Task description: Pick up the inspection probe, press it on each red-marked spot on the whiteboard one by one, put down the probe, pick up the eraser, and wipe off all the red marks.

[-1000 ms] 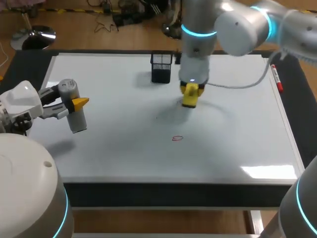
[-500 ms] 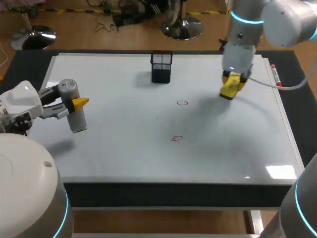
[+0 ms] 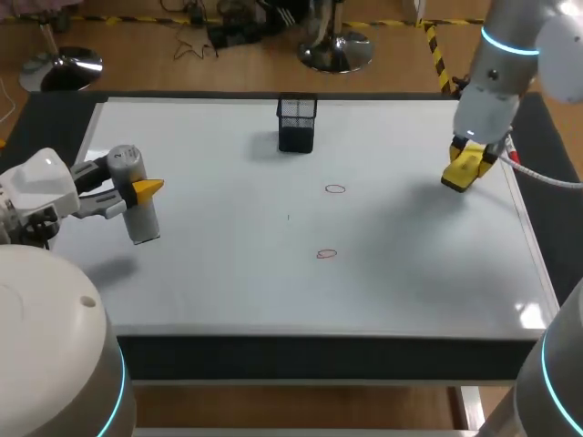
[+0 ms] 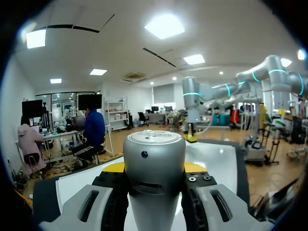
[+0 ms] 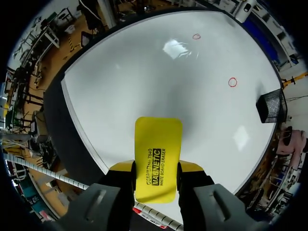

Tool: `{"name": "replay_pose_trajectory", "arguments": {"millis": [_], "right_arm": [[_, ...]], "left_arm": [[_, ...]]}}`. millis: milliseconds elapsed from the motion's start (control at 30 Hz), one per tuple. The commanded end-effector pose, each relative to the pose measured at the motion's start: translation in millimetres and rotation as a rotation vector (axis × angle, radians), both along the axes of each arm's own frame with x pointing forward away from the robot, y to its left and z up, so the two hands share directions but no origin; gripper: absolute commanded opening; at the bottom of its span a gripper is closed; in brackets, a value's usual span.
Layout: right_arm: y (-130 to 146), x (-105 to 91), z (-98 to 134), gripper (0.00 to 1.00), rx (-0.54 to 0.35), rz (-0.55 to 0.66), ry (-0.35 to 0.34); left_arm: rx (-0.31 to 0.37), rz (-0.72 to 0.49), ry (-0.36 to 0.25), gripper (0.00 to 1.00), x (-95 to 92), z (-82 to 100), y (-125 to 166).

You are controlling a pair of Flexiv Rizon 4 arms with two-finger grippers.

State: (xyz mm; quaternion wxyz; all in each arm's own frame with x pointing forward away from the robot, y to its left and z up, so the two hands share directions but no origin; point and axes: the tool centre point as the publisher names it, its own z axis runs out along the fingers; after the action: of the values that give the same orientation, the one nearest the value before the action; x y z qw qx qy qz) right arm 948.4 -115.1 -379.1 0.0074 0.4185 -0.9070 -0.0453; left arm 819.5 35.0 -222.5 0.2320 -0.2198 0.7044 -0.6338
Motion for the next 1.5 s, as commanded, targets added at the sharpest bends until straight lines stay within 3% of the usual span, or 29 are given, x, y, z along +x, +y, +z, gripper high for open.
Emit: {"name": "replay_pose_trajectory", "arguments": {"millis": [33, 633, 900, 1500], "right_arm": [[-3.4, -5.4, 2.1, 0.00, 0.005, 0.002, -0.014], [-3.4, -5.4, 2.1, 0.00, 0.005, 0.002, -0.014], [-3.4, -5.4, 2.1, 0.00, 0.005, 0.002, -0.014], [-3.4, -5.4, 2.1, 0.00, 0.005, 0.002, -0.014]], "left_arm": [[0.000, 0.003, -0.002, 0.00, 0.4, 0.3, -1.3], [0.003, -0.023, -0.015, 0.00, 5.6, 5.1, -8.0], [-0.021, -0.149, -0.046, 0.00, 37.0, 14.5, -54.3], [-0.035, -0.509, -0.078, 0.00, 90.7, 27.1, -201.2]]}}
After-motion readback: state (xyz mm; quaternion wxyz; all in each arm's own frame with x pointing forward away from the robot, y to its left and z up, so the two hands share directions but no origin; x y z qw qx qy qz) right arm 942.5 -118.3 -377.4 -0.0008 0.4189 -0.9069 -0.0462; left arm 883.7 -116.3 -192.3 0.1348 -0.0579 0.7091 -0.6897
